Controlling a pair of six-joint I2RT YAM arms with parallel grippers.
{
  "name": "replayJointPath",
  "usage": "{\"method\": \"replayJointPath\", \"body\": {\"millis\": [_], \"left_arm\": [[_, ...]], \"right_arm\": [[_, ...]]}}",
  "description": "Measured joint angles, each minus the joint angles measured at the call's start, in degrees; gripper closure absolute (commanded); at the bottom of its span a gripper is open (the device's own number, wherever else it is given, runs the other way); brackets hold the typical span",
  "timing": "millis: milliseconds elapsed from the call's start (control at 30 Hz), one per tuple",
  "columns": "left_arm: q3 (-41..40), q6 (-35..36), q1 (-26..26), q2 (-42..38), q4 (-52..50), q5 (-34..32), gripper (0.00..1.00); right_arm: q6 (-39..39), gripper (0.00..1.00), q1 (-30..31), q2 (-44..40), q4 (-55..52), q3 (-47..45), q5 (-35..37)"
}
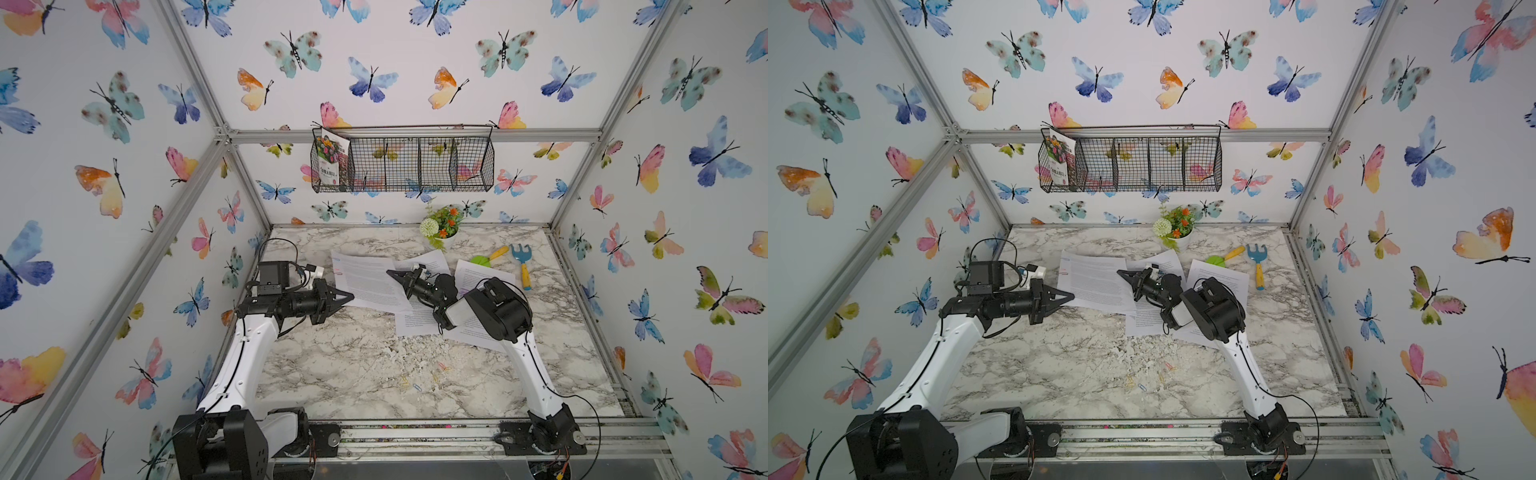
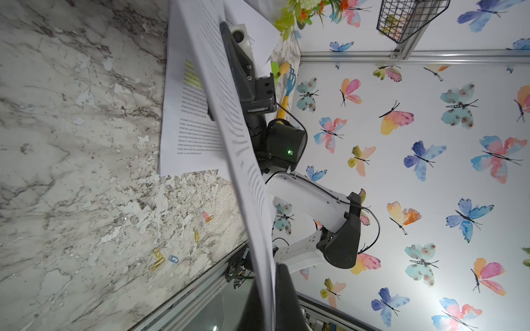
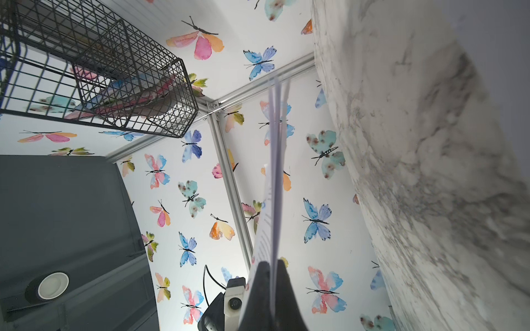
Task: Unclip the paperclips from the documents
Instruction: Pick up the document from the center of the board, then remove the paper clip from the document.
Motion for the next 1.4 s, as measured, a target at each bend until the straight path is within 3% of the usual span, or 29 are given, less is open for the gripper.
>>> {"method": "replayJointPath", "body": {"millis": [100, 200, 400, 567, 933, 1400], "left_arm": [[1.4, 3.1, 0.0, -0.3, -3.2, -1.9, 0.33], [2.9, 5.0, 0.0, -0.3, -4.3, -3.6, 0.26], [5.9, 7.5, 0.0, 0.4, -3.1, -7.5, 0.25], [6.9, 8.3, 0.0, 1.5, 1.5, -11.4, 0.24], [6.8, 10.4, -0.7, -4.7, 17.2, -18.5, 0.23], [5.2, 10.6, -0.8, -5.0, 30.2, -16.7, 0.23]], "right_arm": [[-0.1, 0.98, -1.9, -2.3, -2.6, 0.0, -3.2], [-1.3, 0.98, -3.3, -5.7, -5.3, 0.4, -7.0], [-8.0, 0.98, -4.2, -13.6, -13.9, 6.2, -15.4], [-18.9, 0.98, -4.2, -20.3, -28.3, 14.1, -22.1], [-39.7, 0.98, -4.1, -24.1, -59.1, 32.9, -30.8], [-46.8, 0.98, -4.1, -25.2, -70.6, 43.1, -38.4]]}}
